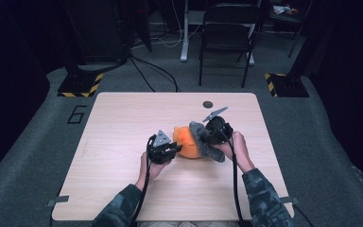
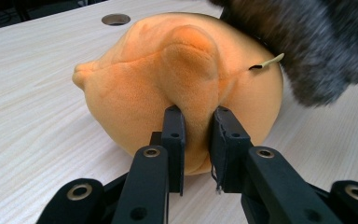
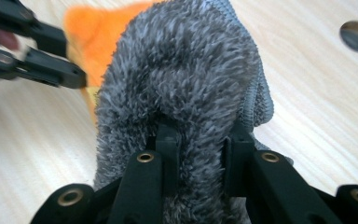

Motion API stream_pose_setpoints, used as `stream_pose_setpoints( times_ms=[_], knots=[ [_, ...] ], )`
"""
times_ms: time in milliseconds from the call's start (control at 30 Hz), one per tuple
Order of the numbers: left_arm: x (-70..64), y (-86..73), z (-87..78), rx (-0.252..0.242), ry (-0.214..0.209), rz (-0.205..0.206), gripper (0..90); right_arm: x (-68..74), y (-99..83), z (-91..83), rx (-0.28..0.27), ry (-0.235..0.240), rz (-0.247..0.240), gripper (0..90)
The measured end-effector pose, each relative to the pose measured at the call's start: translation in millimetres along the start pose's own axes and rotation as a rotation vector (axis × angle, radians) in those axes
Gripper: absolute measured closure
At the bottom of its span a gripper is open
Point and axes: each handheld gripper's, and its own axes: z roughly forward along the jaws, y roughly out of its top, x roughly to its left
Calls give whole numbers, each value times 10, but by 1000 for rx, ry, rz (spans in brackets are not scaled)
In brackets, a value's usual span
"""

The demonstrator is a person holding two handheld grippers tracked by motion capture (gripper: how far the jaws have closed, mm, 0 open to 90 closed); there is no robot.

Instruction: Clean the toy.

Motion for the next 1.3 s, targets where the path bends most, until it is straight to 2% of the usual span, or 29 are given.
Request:
stream_pose_setpoints(
  times_ms=[100, 133, 300, 433, 533, 667, 767, 867, 933, 1133, 1233, 1300],
  knots=[
    [6, 7, -13, 11, 6, 24, 716, -3, -25, 85, -8, -9, 4, 726],
    [3, 14, -19, 16, 16, 38, 687, -4, -29, 95, -12, -16, 0, 726],
    [-11, 15, -24, 57, 46, 53, 523, -5, -50, 119, -42, -36, 4, 724],
    [-36, -17, 41, 62, 62, 75, 476, -11, -59, 140, -54, -34, 5, 722],
    [-73, -58, 91, 42, 71, 80, 542, -12, -72, 157, -59, -27, 13, 720],
    [-73, -59, 100, 32, 83, 87, 728, -15, -80, 170, -64, -29, 15, 720],
    [-69, -29, 75, 39, 84, 87, 778, -29, -76, 151, -65, -17, 22, 721],
    [-69, 5, 47, 34, 78, 79, 802, -31, -63, 111, -76, -18, 25, 722],
    [-58, 32, 18, 48, 68, 81, 812, -21, -53, 87, -66, -17, 25, 723],
    [-57, 132, -110, 42, 7, 26, 822, -34, -18, -8, -66, -6, 38, 723],
    [-55, 129, -107, 44, 3, 11, 821, -25, 2, -98, -90, 1, 40, 723],
    [-55, 117, -93, 40, 6, 12, 820, 18, 31, -165, -131, 14, 39, 723]
  ],
)
